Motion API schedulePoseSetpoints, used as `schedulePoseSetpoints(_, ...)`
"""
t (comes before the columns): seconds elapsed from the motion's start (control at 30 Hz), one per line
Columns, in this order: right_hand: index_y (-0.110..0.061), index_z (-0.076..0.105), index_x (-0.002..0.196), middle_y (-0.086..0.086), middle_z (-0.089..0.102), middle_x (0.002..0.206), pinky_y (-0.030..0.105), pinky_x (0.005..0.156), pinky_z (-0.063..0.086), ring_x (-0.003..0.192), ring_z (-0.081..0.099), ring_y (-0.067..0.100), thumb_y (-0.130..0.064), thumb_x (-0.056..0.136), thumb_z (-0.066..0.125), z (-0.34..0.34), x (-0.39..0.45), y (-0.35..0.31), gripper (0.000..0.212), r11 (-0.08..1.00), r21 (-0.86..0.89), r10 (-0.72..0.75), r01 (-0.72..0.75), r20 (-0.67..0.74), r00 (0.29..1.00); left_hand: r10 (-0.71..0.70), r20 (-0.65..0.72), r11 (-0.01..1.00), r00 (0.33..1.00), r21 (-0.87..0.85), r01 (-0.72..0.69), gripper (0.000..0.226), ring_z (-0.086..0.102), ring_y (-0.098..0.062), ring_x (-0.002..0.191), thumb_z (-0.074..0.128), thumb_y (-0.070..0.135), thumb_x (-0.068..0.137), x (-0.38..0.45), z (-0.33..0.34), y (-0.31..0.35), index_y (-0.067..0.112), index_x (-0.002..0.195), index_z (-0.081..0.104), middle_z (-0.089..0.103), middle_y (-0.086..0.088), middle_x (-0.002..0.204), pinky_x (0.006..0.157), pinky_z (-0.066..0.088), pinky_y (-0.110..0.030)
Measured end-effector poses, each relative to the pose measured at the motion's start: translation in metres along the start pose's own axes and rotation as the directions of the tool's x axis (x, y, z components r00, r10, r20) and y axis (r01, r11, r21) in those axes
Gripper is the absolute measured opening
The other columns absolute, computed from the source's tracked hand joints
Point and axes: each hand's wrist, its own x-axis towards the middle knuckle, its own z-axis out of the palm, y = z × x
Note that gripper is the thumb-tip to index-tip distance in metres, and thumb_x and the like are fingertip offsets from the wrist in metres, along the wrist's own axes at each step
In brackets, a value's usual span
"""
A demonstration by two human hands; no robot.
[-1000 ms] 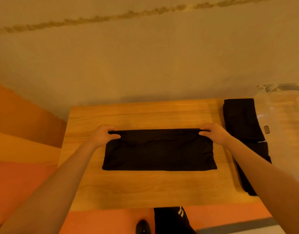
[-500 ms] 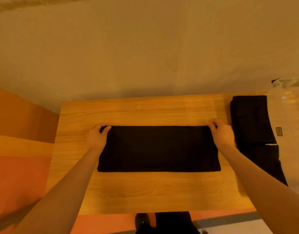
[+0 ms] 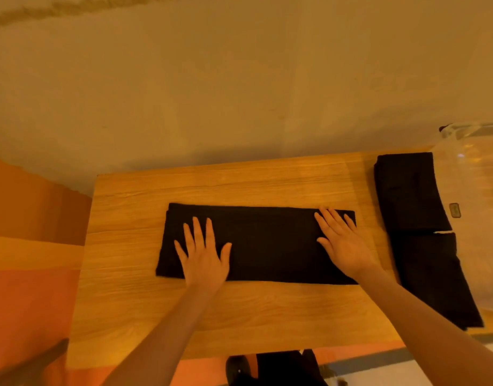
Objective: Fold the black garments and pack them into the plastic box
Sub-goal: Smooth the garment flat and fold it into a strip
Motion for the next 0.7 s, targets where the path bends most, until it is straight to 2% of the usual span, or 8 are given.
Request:
schedulePoseSetpoints(0.1,-0.015,0.004,0.143,0.0,0.001,0.152,0.036,0.113,0.005,0.14,0.0,0.015,-0.06,0.083,-0.022,0.012,-0.017,-0.009,0.08,0.994,0.05,0.096,-0.095,-0.018,0.995,0.188,-0.004,0.978,0.982,0.098,-0.187,0.067,-0.014,-0.027,0.143,0.019,0.054,0.094,0.045,-0.013,-0.008,0.023,0.145,-0.011,-0.01,-0.007,0.156,0.114,-0.004,-0.049)
schedulePoseSetpoints(0.2,-0.009,0.006,0.147,0.009,0.003,0.155,0.039,0.115,0.004,0.14,-0.004,0.017,-0.05,0.096,0.009,0.017,-0.046,-0.054,0.065,0.939,0.221,0.269,-0.263,0.006,0.963,0.3,0.072,0.918,0.951,0.249,-0.309,0.065,-0.015,-0.025,0.143,0.016,0.054,0.094,0.094,-0.036,-0.012,0.025,0.147,-0.009,-0.014,-0.006,0.156,0.116,-0.003,-0.049)
schedulePoseSetpoints(0.3,-0.013,-0.011,0.146,0.004,-0.014,0.155,0.04,0.115,-0.003,0.141,-0.017,0.017,-0.032,0.099,0.031,0.011,-0.069,-0.093,0.066,0.833,0.366,0.363,-0.415,0.205,0.909,0.301,-0.021,0.909,0.953,0.307,-0.281,0.068,-0.014,-0.028,0.143,0.019,0.051,0.095,0.103,-0.051,-0.001,0.017,0.148,-0.007,-0.012,-0.011,0.156,0.114,-0.006,-0.05)
schedulePoseSetpoints(0.37,-0.016,-0.012,0.145,0.003,-0.012,0.155,0.037,0.115,-0.003,0.14,-0.016,0.015,-0.043,0.098,0.019,0.008,-0.073,-0.096,0.063,0.855,0.389,0.319,-0.342,0.124,0.939,0.211,-0.095,0.959,0.973,0.215,-0.187,0.069,-0.012,-0.03,0.143,0.021,0.05,0.095,0.077,-0.047,0.015,0.013,0.148,-0.006,-0.01,-0.013,0.156,0.112,-0.011,-0.048)
schedulePoseSetpoints(0.43,-0.014,0.003,0.146,0.006,0.007,0.155,0.036,0.116,0.006,0.141,0.0,0.018,-0.052,0.094,-0.001,0.006,-0.065,-0.081,0.064,0.949,0.268,0.186,-0.168,-0.044,0.982,0.075,-0.049,0.996,0.996,0.06,-0.072,0.071,-0.014,-0.031,0.142,0.02,0.052,0.095,0.043,-0.032,0.029,0.011,0.147,-0.007,-0.011,-0.014,0.155,0.112,-0.009,-0.048)
schedulePoseSetpoints(0.5,-0.015,0.02,0.145,0.005,0.027,0.15,0.036,0.117,0.013,0.141,0.012,0.019,-0.046,0.098,0.0,0.011,-0.055,-0.06,0.06,0.988,0.151,-0.005,0.016,-0.075,0.997,0.006,0.015,1.0,1.0,-0.012,-0.006,0.073,-0.015,-0.032,0.142,0.02,0.054,0.094,0.018,-0.014,0.032,0.011,0.147,-0.007,-0.011,-0.015,0.155,0.115,-0.002,-0.052)
schedulePoseSetpoints(0.6,-0.022,0.008,0.149,0.001,0.025,0.15,0.036,0.113,0.009,0.143,0.006,0.017,-0.045,0.099,0.005,0.029,-0.052,-0.035,0.054,0.978,-0.007,-0.209,0.209,0.022,0.978,0.031,-0.001,0.999,1.0,-0.025,-0.031,0.072,-0.013,-0.032,0.142,0.022,0.054,0.093,0.026,-0.005,0.026,0.013,0.148,-0.004,-0.008,-0.014,0.156,0.116,0.002,-0.053)
schedulePoseSetpoints(0.7,-0.019,0.009,0.148,0.004,0.026,0.15,0.035,0.114,0.006,0.144,-0.004,0.015,-0.046,0.099,0.005,0.037,-0.056,-0.042,0.056,0.991,-0.006,-0.135,0.135,-0.015,0.991,0.152,-0.022,0.986,0.988,0.067,-0.151,0.071,-0.013,-0.03,0.143,0.02,0.055,0.093,0.057,-0.011,0.024,0.016,0.148,-0.004,-0.009,-0.012,0.156,0.116,0.001,-0.05)
